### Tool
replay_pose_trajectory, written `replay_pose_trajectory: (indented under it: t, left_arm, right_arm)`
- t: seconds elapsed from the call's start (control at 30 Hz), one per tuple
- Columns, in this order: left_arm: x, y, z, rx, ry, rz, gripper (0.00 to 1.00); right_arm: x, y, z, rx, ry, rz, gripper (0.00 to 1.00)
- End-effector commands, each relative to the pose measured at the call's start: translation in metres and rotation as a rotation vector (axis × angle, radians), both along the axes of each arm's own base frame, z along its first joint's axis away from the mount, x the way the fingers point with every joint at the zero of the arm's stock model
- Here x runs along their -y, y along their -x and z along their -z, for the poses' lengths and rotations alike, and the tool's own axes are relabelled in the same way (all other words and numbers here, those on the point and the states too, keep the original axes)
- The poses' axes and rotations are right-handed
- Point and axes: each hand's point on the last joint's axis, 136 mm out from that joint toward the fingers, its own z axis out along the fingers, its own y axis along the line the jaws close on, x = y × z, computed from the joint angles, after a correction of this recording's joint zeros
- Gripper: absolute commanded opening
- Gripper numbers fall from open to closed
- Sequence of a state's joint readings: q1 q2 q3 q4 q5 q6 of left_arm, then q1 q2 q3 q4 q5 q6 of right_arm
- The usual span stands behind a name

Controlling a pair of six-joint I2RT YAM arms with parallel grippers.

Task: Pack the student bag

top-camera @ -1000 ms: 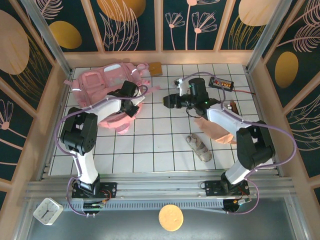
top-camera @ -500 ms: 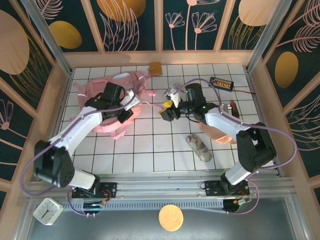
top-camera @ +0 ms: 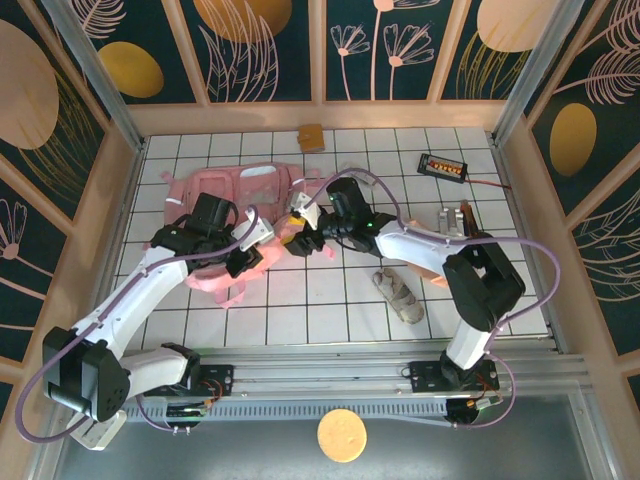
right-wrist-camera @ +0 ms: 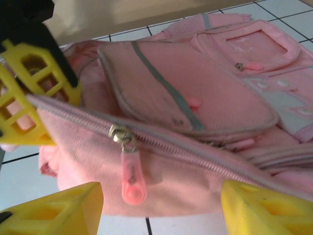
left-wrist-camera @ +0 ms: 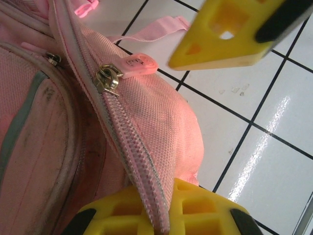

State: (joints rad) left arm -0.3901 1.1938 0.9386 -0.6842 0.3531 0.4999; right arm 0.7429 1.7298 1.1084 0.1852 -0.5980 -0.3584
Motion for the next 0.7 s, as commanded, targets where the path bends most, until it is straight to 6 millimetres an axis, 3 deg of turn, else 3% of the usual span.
replay_pose_trajectory:
  t: [0.0, 0.27, 0.47, 0.67]
  left_arm:
    - [0.018, -0.004, -0.029, 0.082, 0.115, 0.048, 0.0]
    - [0.015, 0.001, -0.027, 0.085, 0.12, 0.043, 0.0]
    - [0.018, -0.001, -0.03, 0.088, 0.131, 0.041, 0.0]
    - [0.016, -0.001, -0.028, 0.087, 0.125, 0.034, 0.0]
  right_arm:
    - [-0.014, -0.011, -0.011, 0.037, -0.035, 0.022, 0.65]
    - [-0.029, -0.001, -0.006, 0.018, -0.027, 0.002, 0.62]
    - [-0.024, 0.006, -0.001, 0.03, -0.012, 0.087, 0.53]
    - [-0.026, 0.027, -0.01, 0.019, -0.035, 0.125, 0.53]
